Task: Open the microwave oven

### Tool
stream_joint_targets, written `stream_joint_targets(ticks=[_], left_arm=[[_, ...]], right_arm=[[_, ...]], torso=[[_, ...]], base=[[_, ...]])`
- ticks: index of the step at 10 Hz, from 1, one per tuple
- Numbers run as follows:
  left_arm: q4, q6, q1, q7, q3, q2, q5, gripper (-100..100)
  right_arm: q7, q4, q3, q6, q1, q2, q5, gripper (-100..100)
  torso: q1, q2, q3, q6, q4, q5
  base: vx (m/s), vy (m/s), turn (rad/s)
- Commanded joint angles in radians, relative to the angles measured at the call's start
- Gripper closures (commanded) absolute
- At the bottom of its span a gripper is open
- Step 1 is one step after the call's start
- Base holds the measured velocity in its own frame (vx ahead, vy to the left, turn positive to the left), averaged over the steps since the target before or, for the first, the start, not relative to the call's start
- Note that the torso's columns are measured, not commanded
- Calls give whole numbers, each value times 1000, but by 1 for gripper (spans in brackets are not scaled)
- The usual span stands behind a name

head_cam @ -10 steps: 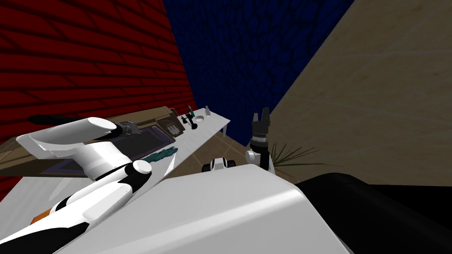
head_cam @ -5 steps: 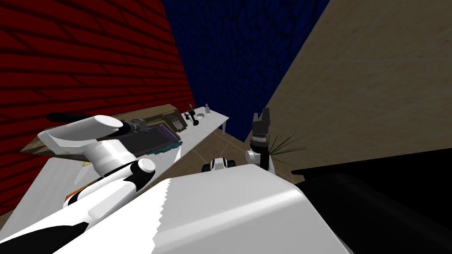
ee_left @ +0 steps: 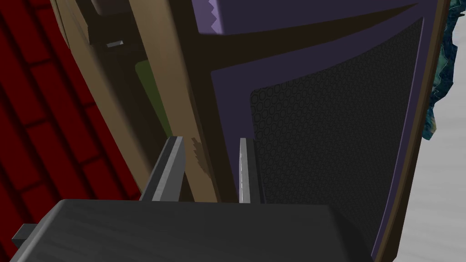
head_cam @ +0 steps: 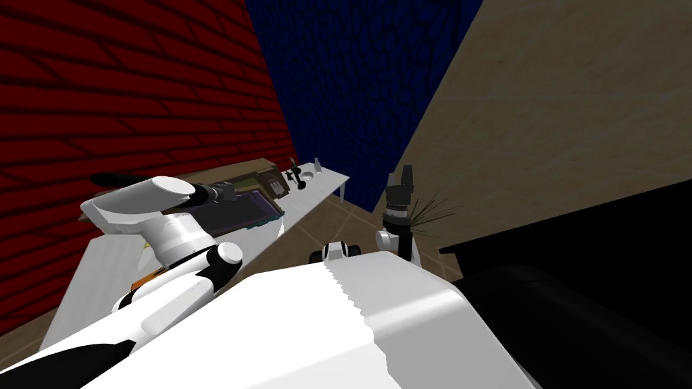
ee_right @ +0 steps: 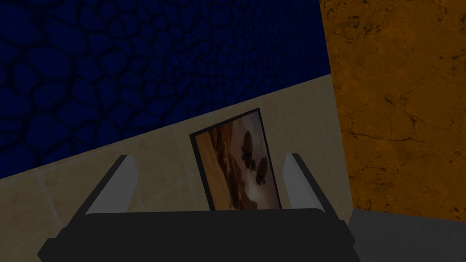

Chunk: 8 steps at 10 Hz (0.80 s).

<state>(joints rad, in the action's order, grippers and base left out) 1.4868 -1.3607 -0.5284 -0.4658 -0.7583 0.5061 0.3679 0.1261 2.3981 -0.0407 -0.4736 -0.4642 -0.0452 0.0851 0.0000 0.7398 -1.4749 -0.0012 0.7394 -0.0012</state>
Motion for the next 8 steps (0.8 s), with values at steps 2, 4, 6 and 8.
stream_joint_targets(ticks=[2,4,6,8], left_arm=[[31,-42,-7,-72,15,-25,60,100],[48,-65,-10,-110,23,-41,93,100],[48,-68,-8,-117,23,-44,101,100],[81,-130,-7,-181,22,-70,157,100]], right_arm=[[0,0,0,0,0,0,0,0],[0,0,0,0,0,0,0,0],[0,0,0,0,0,0,0,0],[0,0,0,0,0,0,0,0]], torso=[[-1,2,1,0,0,0],[-1,1,1,0,1,0],[-2,1,1,1,1,-1],[0,-3,-2,2,-1,0]], base=[[-218,107,-82],[-216,105,-75],[-170,82,-63],[-157,143,-91]])
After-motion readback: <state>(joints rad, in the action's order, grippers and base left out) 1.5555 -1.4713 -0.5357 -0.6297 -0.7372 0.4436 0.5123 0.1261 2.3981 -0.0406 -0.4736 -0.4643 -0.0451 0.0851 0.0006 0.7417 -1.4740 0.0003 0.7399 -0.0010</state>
